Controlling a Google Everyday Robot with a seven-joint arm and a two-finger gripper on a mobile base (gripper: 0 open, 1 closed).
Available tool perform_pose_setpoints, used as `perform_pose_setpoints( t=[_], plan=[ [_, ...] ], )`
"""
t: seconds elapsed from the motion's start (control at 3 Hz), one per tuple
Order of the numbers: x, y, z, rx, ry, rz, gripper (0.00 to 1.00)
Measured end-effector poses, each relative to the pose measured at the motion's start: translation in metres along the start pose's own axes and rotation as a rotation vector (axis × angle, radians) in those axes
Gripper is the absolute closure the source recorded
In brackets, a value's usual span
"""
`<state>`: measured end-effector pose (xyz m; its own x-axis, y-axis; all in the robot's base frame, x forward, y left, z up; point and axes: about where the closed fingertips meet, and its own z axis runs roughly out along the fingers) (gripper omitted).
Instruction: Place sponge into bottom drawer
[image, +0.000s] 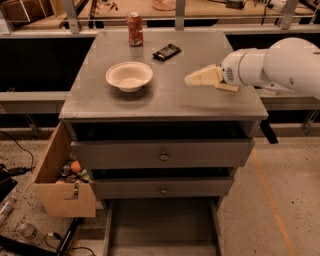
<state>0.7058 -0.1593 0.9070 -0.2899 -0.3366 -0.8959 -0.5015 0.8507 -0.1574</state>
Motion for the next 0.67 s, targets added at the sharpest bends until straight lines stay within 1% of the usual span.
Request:
perform_pose_setpoints(
  t=[0.33, 0.67],
  plan=[
    [0.000, 0.001, 0.000, -0.002, -0.001, 0.001, 0.00],
    [0.010, -0.019, 0.001, 0.045, 0.008, 0.021, 0.00]
  ],
)
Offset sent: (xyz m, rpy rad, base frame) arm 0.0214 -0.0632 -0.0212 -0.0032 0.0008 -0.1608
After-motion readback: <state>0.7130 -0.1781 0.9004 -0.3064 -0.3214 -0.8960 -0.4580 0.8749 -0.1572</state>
